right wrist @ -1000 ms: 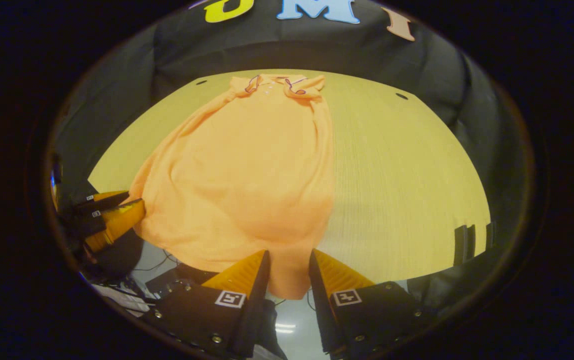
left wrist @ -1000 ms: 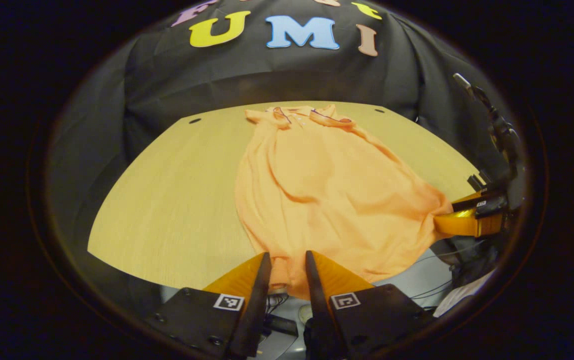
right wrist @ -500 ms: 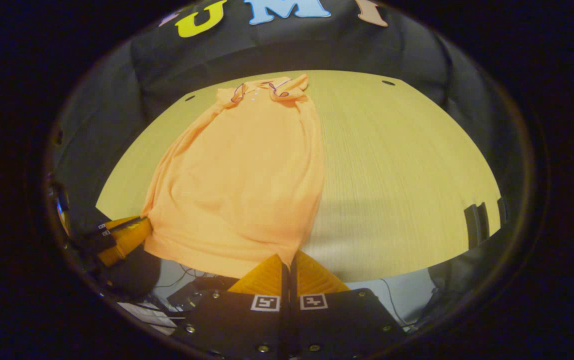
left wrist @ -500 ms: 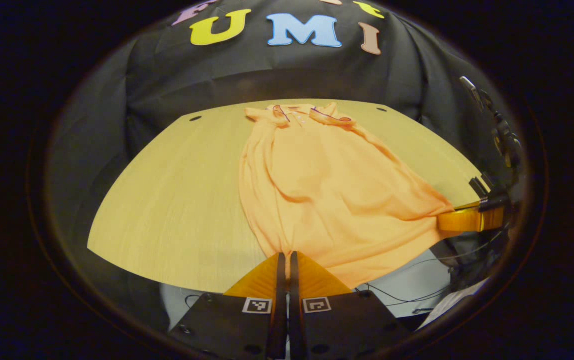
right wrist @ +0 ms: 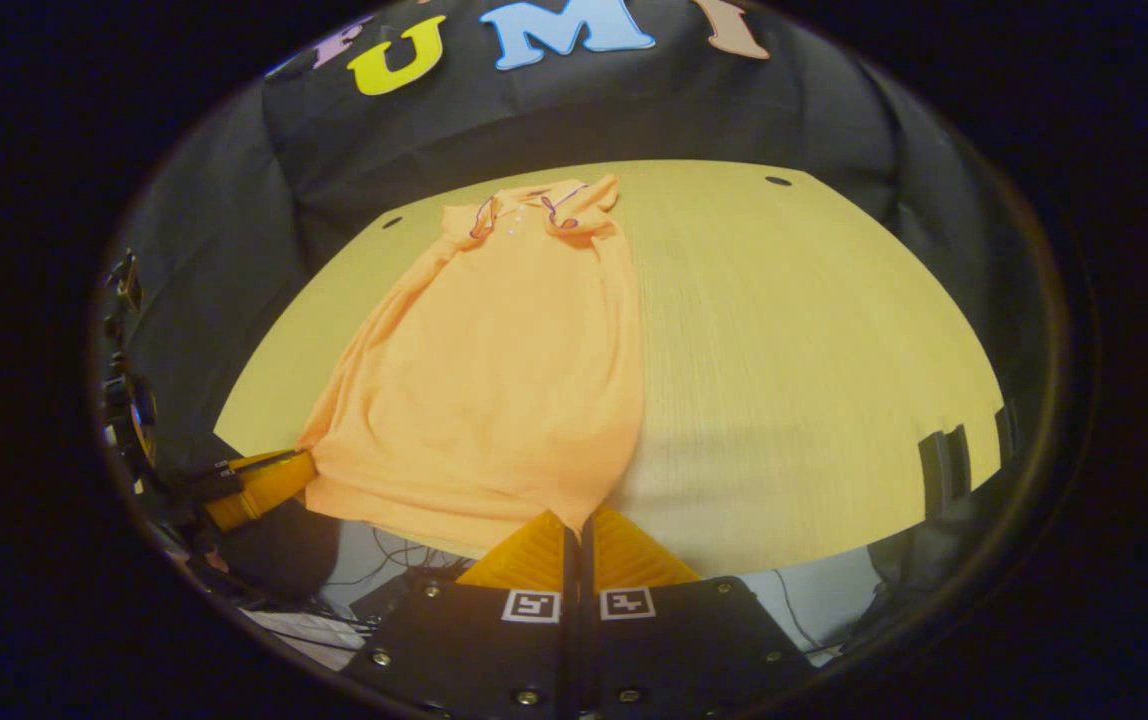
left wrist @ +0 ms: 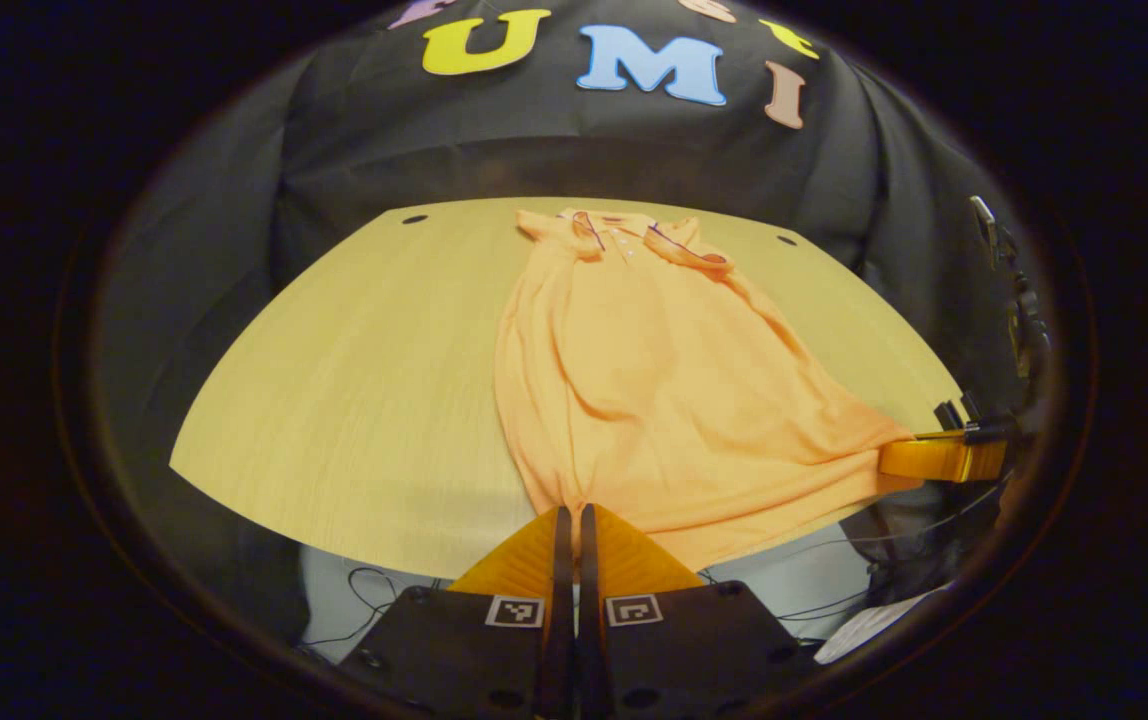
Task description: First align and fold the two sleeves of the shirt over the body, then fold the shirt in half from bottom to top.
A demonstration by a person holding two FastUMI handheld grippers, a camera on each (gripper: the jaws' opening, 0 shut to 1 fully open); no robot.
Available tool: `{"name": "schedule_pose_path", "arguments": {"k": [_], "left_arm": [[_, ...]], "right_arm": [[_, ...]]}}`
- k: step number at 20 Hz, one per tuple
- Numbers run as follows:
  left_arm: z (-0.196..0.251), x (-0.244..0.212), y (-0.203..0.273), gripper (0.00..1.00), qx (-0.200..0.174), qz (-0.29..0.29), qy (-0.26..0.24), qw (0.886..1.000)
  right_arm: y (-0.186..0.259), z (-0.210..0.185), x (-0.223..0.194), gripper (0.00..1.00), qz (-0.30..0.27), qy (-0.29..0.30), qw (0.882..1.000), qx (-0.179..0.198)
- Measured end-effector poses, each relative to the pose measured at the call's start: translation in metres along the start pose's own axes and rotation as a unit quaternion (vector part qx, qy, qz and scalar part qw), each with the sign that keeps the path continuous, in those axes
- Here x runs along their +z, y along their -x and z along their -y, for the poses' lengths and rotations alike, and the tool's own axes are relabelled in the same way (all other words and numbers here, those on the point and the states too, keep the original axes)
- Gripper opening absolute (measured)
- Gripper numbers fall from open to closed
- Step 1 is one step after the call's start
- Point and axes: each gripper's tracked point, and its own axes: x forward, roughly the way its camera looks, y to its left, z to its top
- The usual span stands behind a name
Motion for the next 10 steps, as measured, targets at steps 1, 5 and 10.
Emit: {"name": "schedule_pose_path", "arguments": {"k": [1,5,10], "left_arm": [[0.002,0.007,0.003,0.08,0.001,0.007,0.001,1.0],[0.008,0.039,0.006,0.08,0.007,0.035,-0.015,0.999],[0.01,0.083,0.004,0.08,0.001,0.066,-0.023,0.998]], "right_arm": [[0.003,0.0,0.008,0.0,0.007,0.007,1.0,0.004],[0.013,0.0,0.036,0.0,0.031,0.035,0.999,0.009],[0.019,-0.003,0.067,0.0,0.05,0.037,0.998,0.01]]}}
